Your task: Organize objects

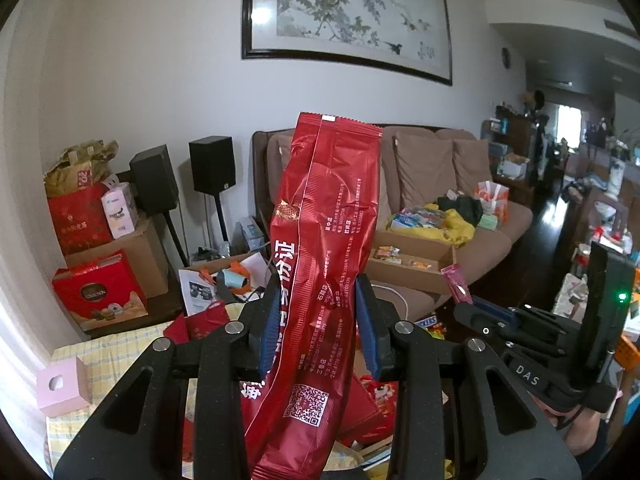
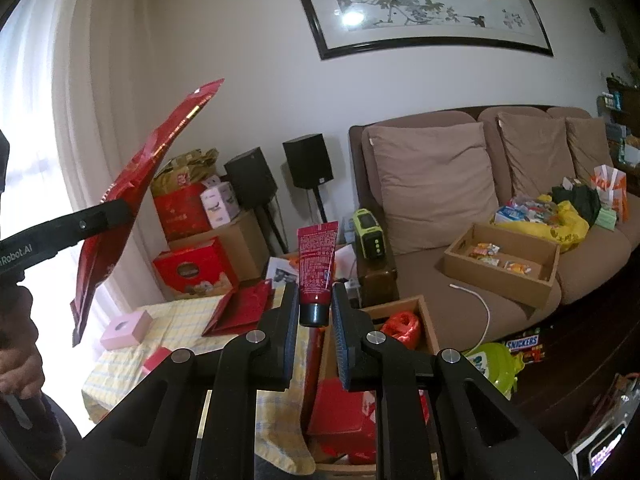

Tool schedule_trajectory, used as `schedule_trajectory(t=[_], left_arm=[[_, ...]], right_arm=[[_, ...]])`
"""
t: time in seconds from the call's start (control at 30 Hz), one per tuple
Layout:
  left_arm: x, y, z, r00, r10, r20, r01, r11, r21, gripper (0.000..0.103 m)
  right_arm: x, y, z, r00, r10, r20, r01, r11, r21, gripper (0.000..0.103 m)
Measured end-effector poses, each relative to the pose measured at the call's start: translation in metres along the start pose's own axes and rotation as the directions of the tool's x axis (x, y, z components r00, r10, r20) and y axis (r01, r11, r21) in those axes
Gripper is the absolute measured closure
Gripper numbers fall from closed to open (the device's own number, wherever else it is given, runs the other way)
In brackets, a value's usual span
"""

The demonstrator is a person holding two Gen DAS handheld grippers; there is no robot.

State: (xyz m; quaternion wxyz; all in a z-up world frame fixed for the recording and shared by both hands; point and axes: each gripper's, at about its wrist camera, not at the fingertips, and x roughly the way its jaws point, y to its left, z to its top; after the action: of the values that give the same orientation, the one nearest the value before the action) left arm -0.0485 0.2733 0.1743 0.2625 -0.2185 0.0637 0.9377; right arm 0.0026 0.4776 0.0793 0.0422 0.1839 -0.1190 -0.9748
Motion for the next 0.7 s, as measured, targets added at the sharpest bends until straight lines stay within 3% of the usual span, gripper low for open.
schedule_trajectory(t=[0.13,0.7], left_arm=[[0.01,-0.005,-0.002,1.0,-0.019,-0.011,0.019,1.0,-0.006,0.07],[0.039,-0.022,-0.002,0.998,-0.045,-0.049,0.045,0.999,-0.006,0.07]], right_arm=[[0.003,-0.004,0.0,0.999,-0.036,0.005,0.036,0.999,-0.003,0.088],[0.021,-0.019,-0.004,0.998,-0.049,-0.028,0.05,0.998,0.031,0.088]])
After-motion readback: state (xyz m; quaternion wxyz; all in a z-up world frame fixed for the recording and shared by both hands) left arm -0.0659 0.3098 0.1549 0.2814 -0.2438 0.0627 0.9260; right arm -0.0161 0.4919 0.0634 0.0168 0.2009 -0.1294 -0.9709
